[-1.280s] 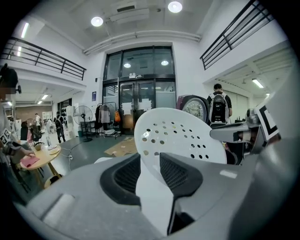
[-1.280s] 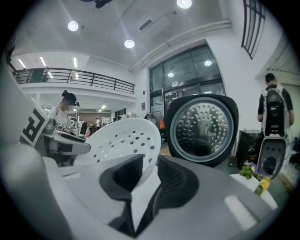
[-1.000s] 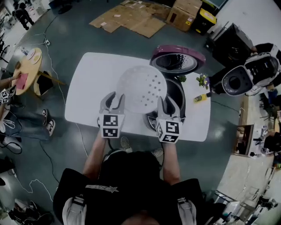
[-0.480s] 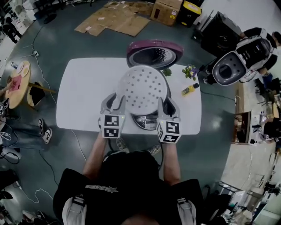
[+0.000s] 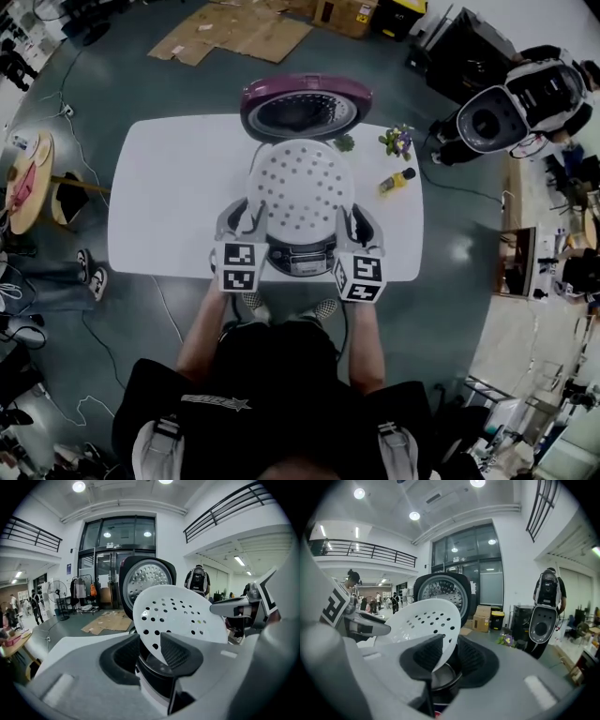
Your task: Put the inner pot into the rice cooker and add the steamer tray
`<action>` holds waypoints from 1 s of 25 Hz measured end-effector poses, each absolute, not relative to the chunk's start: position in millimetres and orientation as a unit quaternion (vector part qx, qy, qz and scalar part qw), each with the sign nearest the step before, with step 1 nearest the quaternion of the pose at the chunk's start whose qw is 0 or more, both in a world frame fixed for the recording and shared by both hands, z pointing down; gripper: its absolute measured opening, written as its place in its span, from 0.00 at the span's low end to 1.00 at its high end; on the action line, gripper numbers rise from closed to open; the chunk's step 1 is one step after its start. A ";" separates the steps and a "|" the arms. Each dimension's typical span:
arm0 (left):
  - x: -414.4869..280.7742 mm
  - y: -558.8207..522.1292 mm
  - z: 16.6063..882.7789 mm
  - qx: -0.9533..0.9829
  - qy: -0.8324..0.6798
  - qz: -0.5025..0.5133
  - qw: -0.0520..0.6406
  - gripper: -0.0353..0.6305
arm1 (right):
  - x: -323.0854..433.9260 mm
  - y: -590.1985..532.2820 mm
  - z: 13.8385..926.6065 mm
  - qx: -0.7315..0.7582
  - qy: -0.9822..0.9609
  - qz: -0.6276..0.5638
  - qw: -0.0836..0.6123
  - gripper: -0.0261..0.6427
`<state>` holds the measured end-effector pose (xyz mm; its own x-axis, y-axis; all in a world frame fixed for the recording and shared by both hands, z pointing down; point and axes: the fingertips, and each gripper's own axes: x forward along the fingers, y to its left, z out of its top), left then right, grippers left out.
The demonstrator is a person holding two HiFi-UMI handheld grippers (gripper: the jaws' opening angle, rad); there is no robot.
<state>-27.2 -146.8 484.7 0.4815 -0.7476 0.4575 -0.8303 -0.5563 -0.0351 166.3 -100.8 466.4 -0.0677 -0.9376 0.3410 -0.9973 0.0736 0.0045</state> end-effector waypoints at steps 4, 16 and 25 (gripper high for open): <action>-19.8 -147.2 498.6 0.850 -0.461 0.233 0.104 0.27 | 173.7 -103.7 481.7 0.663 -0.723 0.133 0.140 0.19; -17.4 -145.3 535.8 0.825 -0.465 0.296 0.127 0.28 | 178.2 -110.6 522.8 0.635 -0.728 0.185 0.180 0.19; -15.8 -152.2 552.3 0.812 -0.462 0.327 0.141 0.29 | 179.8 -119.5 544.9 0.620 -0.727 0.211 0.206 0.19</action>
<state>-15.8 -152.2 552.3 0.3587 -0.6586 0.6615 -0.8426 -0.5334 -0.0741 179.8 -119.5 544.9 -0.1469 -0.8145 0.5613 -0.9884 0.1424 -0.0520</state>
